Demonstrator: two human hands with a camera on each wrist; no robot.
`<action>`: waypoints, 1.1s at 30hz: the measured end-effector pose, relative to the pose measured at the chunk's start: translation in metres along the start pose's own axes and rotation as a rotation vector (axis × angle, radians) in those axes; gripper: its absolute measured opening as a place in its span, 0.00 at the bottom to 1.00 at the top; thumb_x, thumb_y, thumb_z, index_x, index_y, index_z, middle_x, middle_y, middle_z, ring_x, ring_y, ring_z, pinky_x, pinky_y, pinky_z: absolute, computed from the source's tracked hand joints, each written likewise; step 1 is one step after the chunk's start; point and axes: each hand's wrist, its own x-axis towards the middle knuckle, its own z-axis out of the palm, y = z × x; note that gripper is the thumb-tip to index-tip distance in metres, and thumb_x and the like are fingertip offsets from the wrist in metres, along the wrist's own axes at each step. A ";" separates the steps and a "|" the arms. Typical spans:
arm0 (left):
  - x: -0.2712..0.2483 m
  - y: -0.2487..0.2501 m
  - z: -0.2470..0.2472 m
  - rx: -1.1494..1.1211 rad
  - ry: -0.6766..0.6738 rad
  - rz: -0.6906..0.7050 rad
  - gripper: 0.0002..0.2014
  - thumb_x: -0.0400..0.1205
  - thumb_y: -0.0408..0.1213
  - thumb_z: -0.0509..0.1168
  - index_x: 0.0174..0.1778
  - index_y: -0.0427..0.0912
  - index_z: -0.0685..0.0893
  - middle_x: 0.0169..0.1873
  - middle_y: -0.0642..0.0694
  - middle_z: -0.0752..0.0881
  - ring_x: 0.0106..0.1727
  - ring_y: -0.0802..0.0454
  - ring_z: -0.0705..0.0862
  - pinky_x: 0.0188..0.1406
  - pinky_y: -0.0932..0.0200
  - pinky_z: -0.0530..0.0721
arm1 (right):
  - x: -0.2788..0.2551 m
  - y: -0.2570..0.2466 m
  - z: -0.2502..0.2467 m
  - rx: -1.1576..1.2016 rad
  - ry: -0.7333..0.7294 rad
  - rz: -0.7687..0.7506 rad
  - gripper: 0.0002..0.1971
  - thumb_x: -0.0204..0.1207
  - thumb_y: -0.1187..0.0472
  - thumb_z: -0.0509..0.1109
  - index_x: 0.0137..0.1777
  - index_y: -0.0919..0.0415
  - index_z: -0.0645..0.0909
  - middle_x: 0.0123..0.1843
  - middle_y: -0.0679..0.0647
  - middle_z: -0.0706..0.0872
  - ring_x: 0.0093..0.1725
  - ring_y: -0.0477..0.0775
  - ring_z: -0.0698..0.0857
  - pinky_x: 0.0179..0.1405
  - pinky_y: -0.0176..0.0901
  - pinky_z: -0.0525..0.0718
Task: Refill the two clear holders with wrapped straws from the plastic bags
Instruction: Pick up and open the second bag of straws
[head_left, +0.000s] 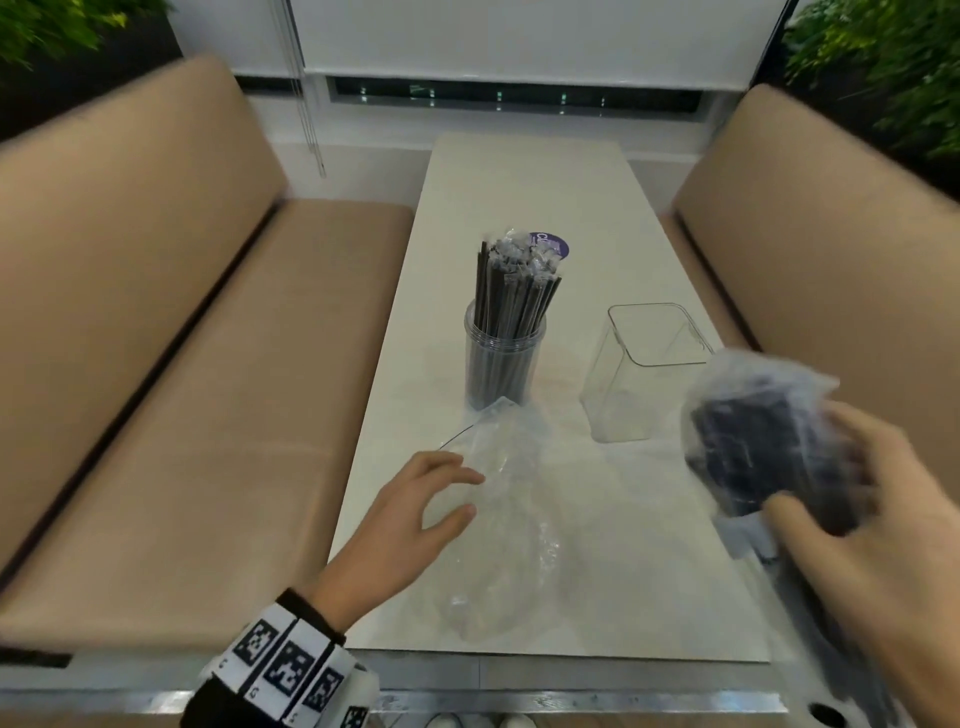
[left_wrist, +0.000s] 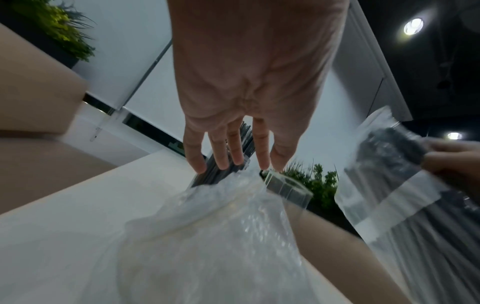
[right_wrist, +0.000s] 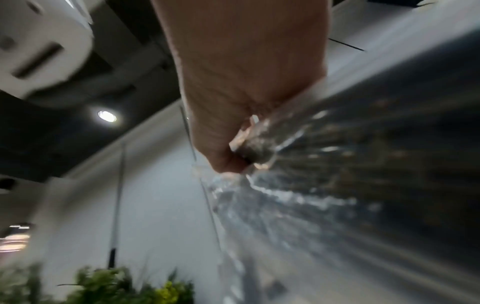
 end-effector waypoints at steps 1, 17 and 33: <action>0.003 0.009 -0.005 -0.042 0.023 -0.002 0.14 0.80 0.46 0.70 0.61 0.62 0.83 0.64 0.62 0.78 0.67 0.74 0.73 0.66 0.71 0.71 | -0.002 -0.013 -0.010 0.059 0.044 -0.058 0.37 0.64 0.67 0.77 0.74 0.50 0.71 0.58 0.43 0.80 0.50 0.53 0.82 0.55 0.59 0.84; 0.018 0.066 -0.119 -0.807 0.890 0.085 0.11 0.80 0.39 0.71 0.57 0.44 0.82 0.47 0.56 0.92 0.57 0.56 0.88 0.64 0.53 0.84 | 0.008 -0.079 0.138 0.474 -0.266 -0.352 0.25 0.76 0.49 0.73 0.72 0.50 0.76 0.74 0.55 0.78 0.74 0.56 0.77 0.74 0.63 0.76; 0.029 0.026 -0.088 -0.764 0.834 -0.150 0.03 0.80 0.37 0.71 0.44 0.50 0.86 0.41 0.58 0.93 0.49 0.60 0.90 0.63 0.49 0.85 | -0.015 0.151 0.117 -0.488 -0.888 0.069 0.28 0.77 0.37 0.66 0.75 0.22 0.60 0.88 0.37 0.43 0.87 0.64 0.48 0.73 0.84 0.53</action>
